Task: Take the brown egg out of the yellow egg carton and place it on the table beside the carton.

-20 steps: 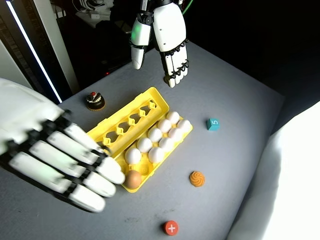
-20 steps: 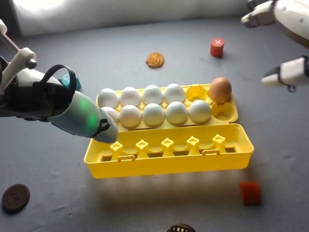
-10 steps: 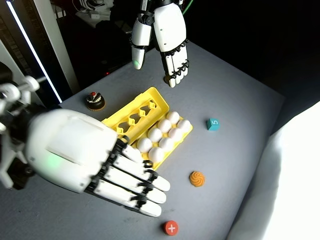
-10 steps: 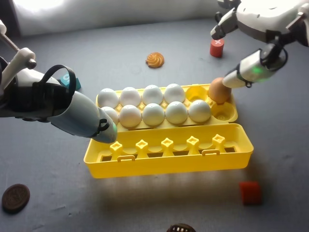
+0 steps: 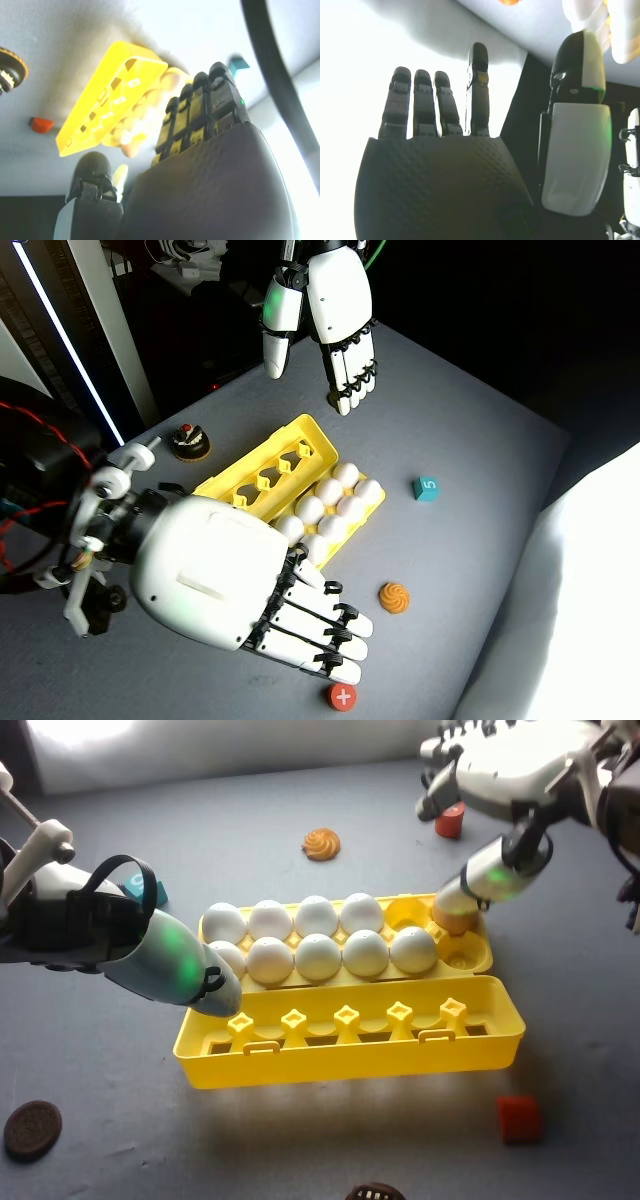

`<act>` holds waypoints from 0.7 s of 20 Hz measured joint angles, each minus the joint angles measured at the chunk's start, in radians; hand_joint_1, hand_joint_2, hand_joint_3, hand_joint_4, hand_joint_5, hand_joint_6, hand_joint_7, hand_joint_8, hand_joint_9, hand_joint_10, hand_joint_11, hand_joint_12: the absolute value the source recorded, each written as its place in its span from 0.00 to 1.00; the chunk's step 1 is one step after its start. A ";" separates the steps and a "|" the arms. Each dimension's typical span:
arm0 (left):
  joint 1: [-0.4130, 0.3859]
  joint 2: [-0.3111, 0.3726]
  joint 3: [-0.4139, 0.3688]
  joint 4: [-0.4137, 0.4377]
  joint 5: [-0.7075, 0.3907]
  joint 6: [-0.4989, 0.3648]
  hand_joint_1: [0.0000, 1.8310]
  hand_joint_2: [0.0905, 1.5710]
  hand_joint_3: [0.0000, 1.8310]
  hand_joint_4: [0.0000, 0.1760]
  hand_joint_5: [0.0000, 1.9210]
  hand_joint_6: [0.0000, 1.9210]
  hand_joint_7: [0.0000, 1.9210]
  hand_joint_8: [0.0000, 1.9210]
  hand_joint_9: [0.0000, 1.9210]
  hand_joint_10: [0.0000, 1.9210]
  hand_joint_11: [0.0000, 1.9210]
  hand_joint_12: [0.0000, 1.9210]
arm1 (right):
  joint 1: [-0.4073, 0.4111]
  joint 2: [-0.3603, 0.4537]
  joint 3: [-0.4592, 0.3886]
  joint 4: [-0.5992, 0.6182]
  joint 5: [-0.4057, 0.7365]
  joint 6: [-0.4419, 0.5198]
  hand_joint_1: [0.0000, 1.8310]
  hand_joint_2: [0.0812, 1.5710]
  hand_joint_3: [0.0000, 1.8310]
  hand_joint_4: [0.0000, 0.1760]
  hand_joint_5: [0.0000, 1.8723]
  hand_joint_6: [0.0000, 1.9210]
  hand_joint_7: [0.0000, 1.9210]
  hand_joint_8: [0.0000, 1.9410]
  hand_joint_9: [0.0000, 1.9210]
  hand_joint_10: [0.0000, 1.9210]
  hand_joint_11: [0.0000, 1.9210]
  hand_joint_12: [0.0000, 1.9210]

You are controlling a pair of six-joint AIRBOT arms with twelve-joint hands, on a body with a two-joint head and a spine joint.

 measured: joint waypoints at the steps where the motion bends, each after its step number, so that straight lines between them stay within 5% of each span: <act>1: 0.000 0.000 0.000 0.000 0.000 0.000 0.00 0.77 0.00 0.00 0.00 0.00 0.00 0.00 0.00 0.00 0.00 0.00 | -0.015 -0.003 0.000 0.000 -0.003 -0.007 0.45 0.55 0.01 0.00 0.31 0.00 0.00 0.00 0.00 0.00 0.00 0.00; 14: 0.000 0.000 0.000 0.000 0.006 -0.007 0.00 0.77 0.00 0.00 0.00 0.00 0.01 0.00 0.00 0.00 0.00 0.00 | -0.067 -0.053 0.061 -0.003 -0.012 -0.002 0.48 0.58 0.00 0.00 0.40 0.01 0.00 0.00 0.00 0.00 0.00 0.00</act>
